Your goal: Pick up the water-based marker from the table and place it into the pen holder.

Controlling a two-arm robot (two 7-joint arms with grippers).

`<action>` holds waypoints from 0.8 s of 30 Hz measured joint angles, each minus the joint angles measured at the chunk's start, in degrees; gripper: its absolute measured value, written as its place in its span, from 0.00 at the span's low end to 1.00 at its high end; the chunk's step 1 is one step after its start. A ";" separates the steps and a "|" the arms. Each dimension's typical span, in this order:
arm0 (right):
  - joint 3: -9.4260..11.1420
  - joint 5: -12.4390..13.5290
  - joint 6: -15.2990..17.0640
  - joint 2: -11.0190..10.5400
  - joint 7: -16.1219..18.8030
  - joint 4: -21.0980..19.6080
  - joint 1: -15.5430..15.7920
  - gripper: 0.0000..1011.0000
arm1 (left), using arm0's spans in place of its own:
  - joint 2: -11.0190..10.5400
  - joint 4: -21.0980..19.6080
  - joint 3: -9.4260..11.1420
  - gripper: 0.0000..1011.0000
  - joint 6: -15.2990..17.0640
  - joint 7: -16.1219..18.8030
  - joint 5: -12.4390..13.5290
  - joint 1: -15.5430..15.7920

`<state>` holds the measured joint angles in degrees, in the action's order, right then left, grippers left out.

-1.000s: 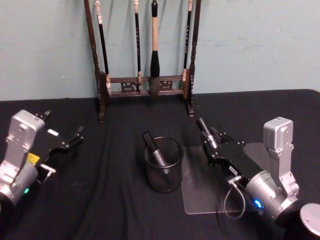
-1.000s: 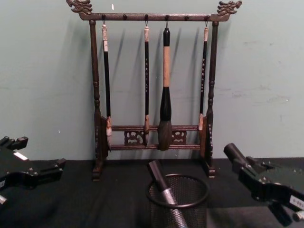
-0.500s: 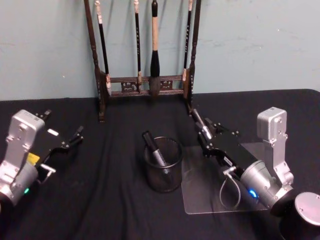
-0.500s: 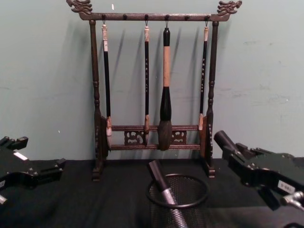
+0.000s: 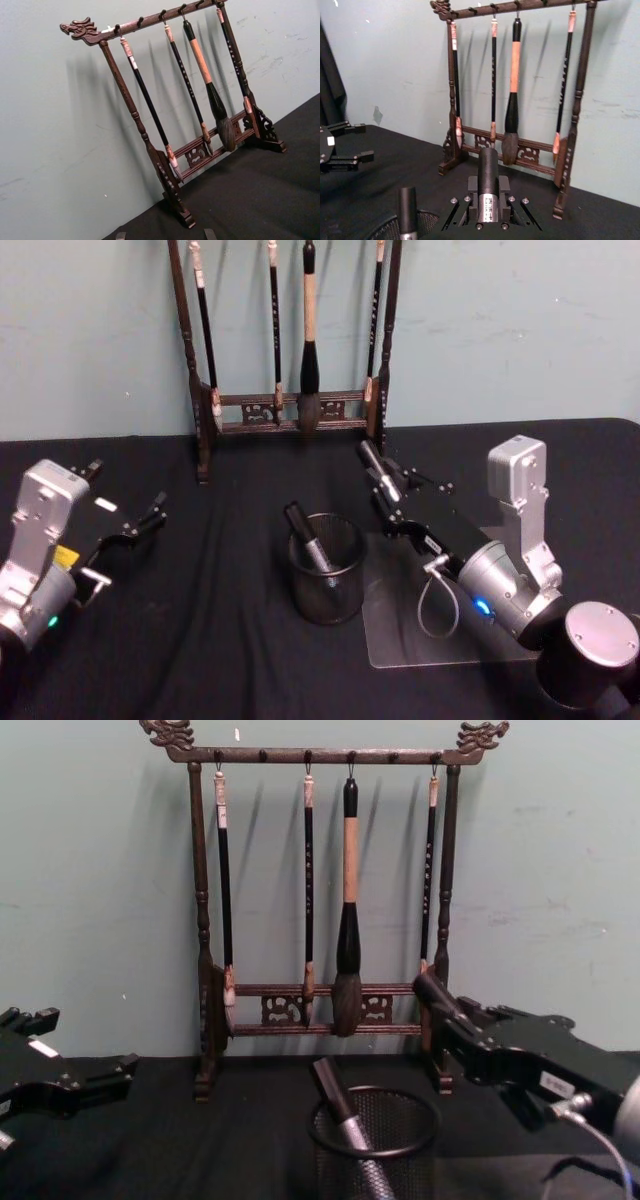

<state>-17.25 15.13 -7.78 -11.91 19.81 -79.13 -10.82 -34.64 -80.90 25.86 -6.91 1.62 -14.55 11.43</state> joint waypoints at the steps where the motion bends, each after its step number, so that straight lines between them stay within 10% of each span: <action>1: -0.10 -0.02 -0.13 0.09 0.07 0.19 -0.18 0.24 | 0.00 0.00 0.00 1.00 0.00 0.00 0.00 0.00; 24: -3.66 -0.58 -3.56 2.87 2.44 6.01 -5.78 0.24 | 0.00 0.00 0.00 1.00 0.00 0.00 0.00 0.00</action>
<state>-20.91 14.55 -11.34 -9.03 22.25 -73.12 -16.59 -34.65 -80.90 25.86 -6.91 1.62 -14.55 11.43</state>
